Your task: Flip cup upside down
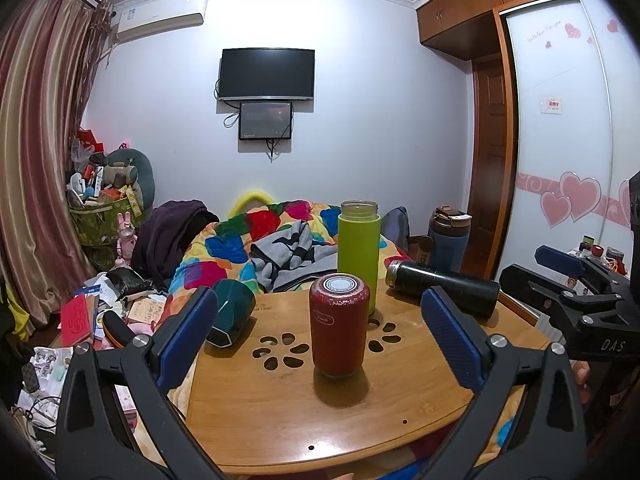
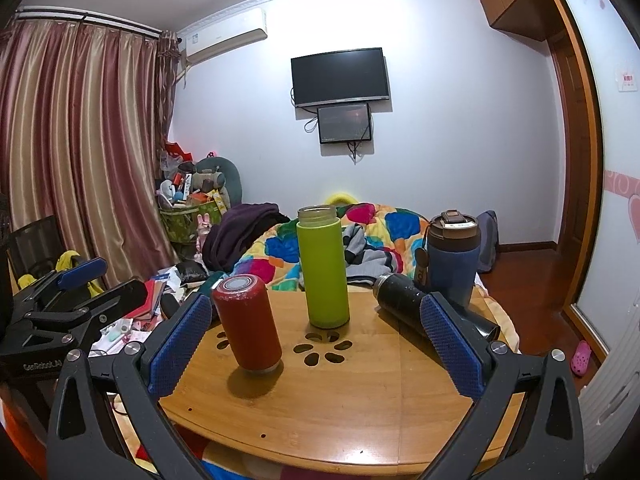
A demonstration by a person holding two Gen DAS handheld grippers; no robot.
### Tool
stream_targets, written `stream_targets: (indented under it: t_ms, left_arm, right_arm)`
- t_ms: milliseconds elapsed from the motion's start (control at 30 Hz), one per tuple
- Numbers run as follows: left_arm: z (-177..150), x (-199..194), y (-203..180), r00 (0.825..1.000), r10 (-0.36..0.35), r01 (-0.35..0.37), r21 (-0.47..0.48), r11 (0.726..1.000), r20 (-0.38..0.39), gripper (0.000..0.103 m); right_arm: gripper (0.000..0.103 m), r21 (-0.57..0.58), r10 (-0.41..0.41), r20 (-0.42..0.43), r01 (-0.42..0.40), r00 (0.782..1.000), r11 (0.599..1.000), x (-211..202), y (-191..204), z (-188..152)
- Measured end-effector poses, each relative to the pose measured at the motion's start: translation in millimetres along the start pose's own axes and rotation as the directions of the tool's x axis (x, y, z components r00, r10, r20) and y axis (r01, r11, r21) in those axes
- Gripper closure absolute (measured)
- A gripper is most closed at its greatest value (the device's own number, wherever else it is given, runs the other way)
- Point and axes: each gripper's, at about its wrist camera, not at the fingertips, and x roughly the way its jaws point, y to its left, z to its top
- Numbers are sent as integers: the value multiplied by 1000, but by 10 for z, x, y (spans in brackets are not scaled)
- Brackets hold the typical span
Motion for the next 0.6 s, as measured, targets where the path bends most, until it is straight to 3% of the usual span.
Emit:
stream_targets:
  t_ms: [600]
  left_arm:
    - [19, 11, -5, 1000, 2, -2, 2, 1000, 1, 0]
  right_arm:
    - [0, 0, -2, 2, 2, 1000, 1000, 1, -17, 14]
